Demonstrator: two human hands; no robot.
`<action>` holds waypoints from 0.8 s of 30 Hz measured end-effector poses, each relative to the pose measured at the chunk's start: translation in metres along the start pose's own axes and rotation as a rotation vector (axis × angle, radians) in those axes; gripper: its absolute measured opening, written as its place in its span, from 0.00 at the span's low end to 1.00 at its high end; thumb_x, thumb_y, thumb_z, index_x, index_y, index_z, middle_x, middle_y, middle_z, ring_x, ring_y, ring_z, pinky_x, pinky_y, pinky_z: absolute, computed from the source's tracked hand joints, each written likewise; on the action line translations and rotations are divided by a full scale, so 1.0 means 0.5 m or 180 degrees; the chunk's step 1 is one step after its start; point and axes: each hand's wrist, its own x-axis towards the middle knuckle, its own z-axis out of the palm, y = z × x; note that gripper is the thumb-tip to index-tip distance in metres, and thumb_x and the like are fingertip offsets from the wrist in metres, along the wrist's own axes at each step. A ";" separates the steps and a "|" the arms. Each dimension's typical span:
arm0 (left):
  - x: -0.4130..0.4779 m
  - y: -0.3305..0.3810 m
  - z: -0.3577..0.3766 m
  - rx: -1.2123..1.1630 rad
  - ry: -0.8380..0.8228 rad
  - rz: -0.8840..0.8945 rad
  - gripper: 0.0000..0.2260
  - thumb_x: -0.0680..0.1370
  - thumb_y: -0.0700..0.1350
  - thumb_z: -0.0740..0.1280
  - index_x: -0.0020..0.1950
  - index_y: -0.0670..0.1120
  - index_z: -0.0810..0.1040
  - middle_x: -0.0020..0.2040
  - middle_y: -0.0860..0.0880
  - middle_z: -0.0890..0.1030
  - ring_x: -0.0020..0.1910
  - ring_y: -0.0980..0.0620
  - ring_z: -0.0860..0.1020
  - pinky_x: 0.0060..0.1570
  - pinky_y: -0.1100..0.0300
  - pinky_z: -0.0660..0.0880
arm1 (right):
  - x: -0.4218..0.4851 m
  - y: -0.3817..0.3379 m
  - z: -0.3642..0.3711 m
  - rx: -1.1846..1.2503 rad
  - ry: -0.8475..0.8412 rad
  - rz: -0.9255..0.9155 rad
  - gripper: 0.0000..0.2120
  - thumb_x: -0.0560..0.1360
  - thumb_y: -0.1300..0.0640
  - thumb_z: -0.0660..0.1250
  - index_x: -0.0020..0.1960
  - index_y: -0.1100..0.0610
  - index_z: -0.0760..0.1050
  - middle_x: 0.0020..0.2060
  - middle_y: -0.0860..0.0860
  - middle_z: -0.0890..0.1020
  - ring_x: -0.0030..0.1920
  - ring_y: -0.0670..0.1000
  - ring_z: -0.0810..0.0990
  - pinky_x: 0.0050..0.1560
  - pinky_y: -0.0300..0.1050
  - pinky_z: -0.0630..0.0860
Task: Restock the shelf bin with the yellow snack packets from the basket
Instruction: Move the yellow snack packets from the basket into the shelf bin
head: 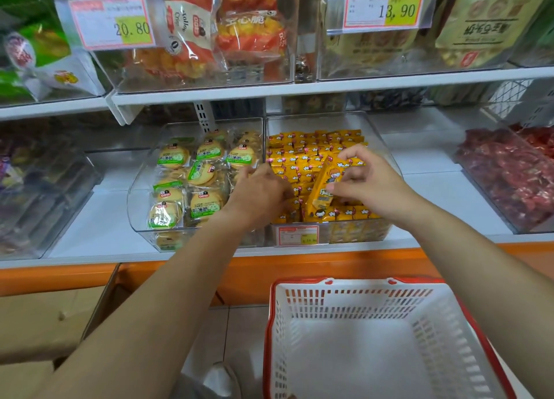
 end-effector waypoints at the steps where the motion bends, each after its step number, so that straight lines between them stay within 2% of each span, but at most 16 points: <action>1: 0.001 0.000 0.000 -0.0107 -0.0005 -0.0030 0.09 0.79 0.58 0.69 0.57 0.59 0.82 0.55 0.55 0.82 0.64 0.52 0.70 0.68 0.46 0.58 | -0.002 -0.003 0.001 -0.0053 0.0012 0.0003 0.22 0.68 0.56 0.80 0.55 0.43 0.72 0.40 0.48 0.80 0.40 0.51 0.84 0.52 0.56 0.81; 4: 0.000 -0.005 0.001 -0.0531 0.0063 -0.0073 0.04 0.78 0.52 0.70 0.51 0.58 0.83 0.52 0.52 0.81 0.59 0.51 0.73 0.64 0.50 0.66 | -0.007 -0.014 0.006 -0.0144 -0.0017 -0.0049 0.22 0.68 0.56 0.80 0.55 0.45 0.72 0.46 0.51 0.81 0.43 0.52 0.86 0.53 0.54 0.80; 6: -0.003 -0.007 -0.001 -0.0856 0.0143 -0.0090 0.03 0.78 0.49 0.70 0.47 0.57 0.83 0.51 0.50 0.80 0.55 0.49 0.75 0.54 0.52 0.73 | -0.010 -0.019 0.012 -0.0144 -0.0048 -0.0152 0.21 0.68 0.57 0.80 0.54 0.45 0.72 0.44 0.48 0.83 0.42 0.50 0.87 0.50 0.50 0.81; 8: -0.005 -0.007 -0.003 -0.1133 0.0178 -0.0135 0.07 0.78 0.47 0.70 0.43 0.59 0.79 0.49 0.50 0.80 0.53 0.50 0.74 0.50 0.55 0.72 | -0.012 -0.021 0.024 -0.0304 -0.0039 -0.0277 0.20 0.69 0.57 0.79 0.52 0.44 0.72 0.43 0.46 0.84 0.40 0.48 0.86 0.46 0.48 0.81; 11: -0.006 -0.007 -0.003 -0.1306 0.0208 -0.0155 0.09 0.79 0.45 0.69 0.43 0.58 0.76 0.47 0.50 0.79 0.52 0.52 0.73 0.47 0.59 0.68 | -0.011 -0.024 0.051 -0.0836 -0.0026 -0.0524 0.21 0.69 0.57 0.79 0.50 0.41 0.70 0.47 0.47 0.81 0.39 0.46 0.84 0.44 0.52 0.83; 15: -0.004 -0.011 -0.010 -0.1448 0.0233 -0.0146 0.14 0.80 0.41 0.68 0.40 0.58 0.72 0.47 0.48 0.78 0.49 0.49 0.75 0.45 0.56 0.70 | -0.005 -0.033 0.084 -0.1837 -0.0069 -0.0957 0.21 0.70 0.52 0.78 0.52 0.38 0.68 0.40 0.42 0.81 0.39 0.42 0.81 0.42 0.50 0.83; 18: -0.002 -0.016 -0.010 -0.1444 0.0210 -0.0162 0.08 0.79 0.39 0.66 0.43 0.50 0.78 0.47 0.46 0.79 0.50 0.48 0.75 0.48 0.52 0.74 | -0.001 -0.034 0.098 -0.2020 -0.0106 -0.0989 0.20 0.71 0.51 0.77 0.53 0.40 0.67 0.39 0.41 0.79 0.40 0.43 0.80 0.42 0.50 0.83; 22: -0.002 -0.021 -0.008 -0.1530 0.0255 -0.0119 0.07 0.79 0.39 0.67 0.45 0.51 0.80 0.47 0.48 0.78 0.48 0.51 0.73 0.41 0.65 0.66 | 0.000 -0.029 0.097 -0.2133 -0.0251 -0.0817 0.18 0.72 0.50 0.76 0.52 0.43 0.68 0.39 0.46 0.81 0.40 0.48 0.81 0.42 0.54 0.82; 24: -0.003 -0.023 -0.007 -0.1516 0.0290 -0.0113 0.07 0.79 0.38 0.67 0.49 0.49 0.82 0.47 0.48 0.77 0.48 0.53 0.71 0.43 0.63 0.66 | -0.003 -0.030 0.095 -0.2263 -0.0372 -0.0793 0.14 0.73 0.45 0.73 0.53 0.42 0.69 0.40 0.45 0.82 0.41 0.48 0.81 0.42 0.53 0.81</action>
